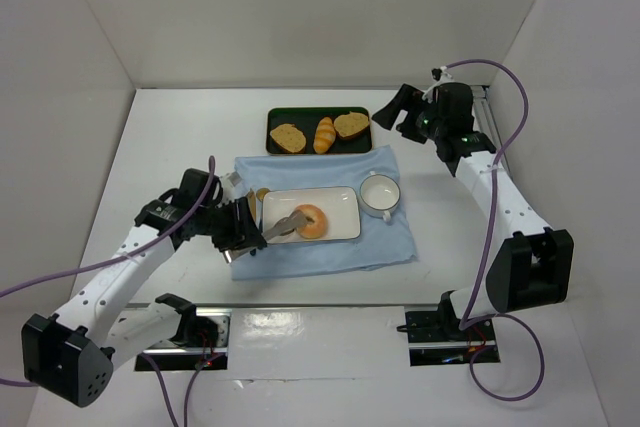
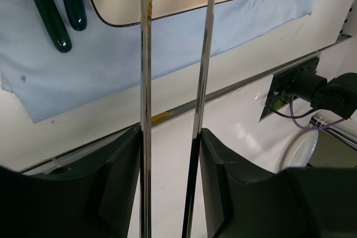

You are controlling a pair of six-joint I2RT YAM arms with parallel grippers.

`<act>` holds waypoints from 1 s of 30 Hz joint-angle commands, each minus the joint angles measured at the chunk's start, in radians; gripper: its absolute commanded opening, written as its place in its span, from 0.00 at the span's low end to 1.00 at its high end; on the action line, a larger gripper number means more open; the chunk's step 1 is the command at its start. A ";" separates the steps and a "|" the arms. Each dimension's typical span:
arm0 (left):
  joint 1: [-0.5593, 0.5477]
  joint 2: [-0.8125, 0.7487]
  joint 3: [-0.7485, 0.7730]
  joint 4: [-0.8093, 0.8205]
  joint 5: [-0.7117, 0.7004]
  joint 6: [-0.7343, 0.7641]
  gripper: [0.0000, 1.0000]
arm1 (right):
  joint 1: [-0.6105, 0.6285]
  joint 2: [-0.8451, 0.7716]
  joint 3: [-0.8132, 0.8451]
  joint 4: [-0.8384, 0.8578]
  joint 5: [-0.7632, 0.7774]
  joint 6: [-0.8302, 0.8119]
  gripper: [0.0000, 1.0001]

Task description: Place the bread

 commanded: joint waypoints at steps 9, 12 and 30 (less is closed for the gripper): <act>-0.005 -0.064 0.097 -0.112 -0.057 0.015 0.57 | 0.033 0.020 0.019 0.065 -0.017 0.018 0.86; -0.005 -0.075 0.123 -0.141 -0.093 0.015 0.56 | 0.044 0.020 0.028 0.065 -0.017 0.018 0.86; 0.059 -0.126 0.118 0.038 -0.762 0.006 0.50 | 0.044 0.029 0.047 0.023 -0.028 0.000 0.86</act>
